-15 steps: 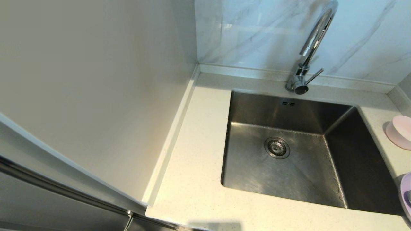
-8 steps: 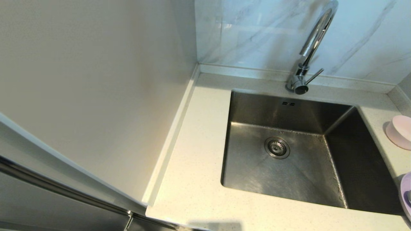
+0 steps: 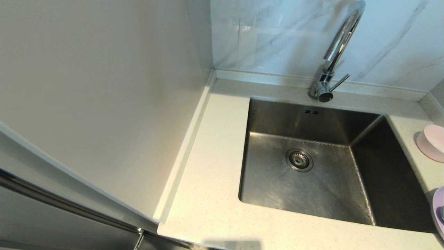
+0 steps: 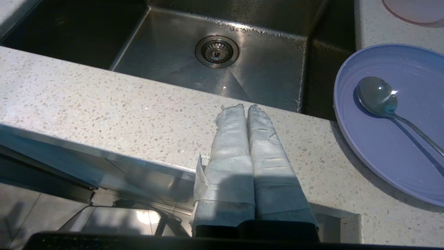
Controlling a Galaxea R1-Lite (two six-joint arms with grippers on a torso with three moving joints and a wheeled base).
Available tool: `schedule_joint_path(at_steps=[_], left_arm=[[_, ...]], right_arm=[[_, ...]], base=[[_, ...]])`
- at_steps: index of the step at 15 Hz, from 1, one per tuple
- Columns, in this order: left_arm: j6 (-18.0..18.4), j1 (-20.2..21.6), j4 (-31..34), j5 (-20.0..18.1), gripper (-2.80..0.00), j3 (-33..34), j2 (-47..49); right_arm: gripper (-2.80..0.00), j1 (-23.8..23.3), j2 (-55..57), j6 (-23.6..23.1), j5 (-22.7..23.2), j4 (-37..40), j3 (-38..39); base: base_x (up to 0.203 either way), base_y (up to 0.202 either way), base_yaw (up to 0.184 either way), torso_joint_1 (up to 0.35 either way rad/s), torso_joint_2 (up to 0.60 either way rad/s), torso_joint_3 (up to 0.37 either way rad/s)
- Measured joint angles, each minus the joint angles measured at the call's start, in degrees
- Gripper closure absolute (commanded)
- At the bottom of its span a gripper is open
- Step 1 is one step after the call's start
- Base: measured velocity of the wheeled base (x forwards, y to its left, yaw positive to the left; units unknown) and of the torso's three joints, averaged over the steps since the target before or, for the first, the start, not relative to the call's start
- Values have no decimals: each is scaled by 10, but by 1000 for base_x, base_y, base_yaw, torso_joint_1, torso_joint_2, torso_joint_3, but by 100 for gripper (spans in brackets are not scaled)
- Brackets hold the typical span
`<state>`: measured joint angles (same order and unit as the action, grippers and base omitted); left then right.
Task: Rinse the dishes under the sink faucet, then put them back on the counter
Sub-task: Turn on the faucet
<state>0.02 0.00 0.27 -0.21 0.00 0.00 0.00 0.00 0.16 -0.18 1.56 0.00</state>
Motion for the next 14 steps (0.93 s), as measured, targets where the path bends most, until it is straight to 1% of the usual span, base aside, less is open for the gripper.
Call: schedule_joint_path(at_steps=[7, 9, 11, 14], left_arm=[[0, 0, 0, 0, 0, 0, 0], [0, 0, 0, 0, 0, 0, 0], [0, 0, 0, 0, 0, 0, 0], [0, 0, 0, 0, 0, 0, 0]], right_arm=[[0, 0, 0, -2, -1, 1, 0], [0, 0, 0, 0, -9, 1, 0], [0, 0, 0, 22, -15, 0, 0], [0, 0, 0, 28, -15, 0, 0]], base=[[0, 0, 0, 0, 0, 0], [0, 0, 0, 0, 0, 0], [0, 0, 0, 0, 0, 0], [0, 0, 0, 0, 0, 0]])
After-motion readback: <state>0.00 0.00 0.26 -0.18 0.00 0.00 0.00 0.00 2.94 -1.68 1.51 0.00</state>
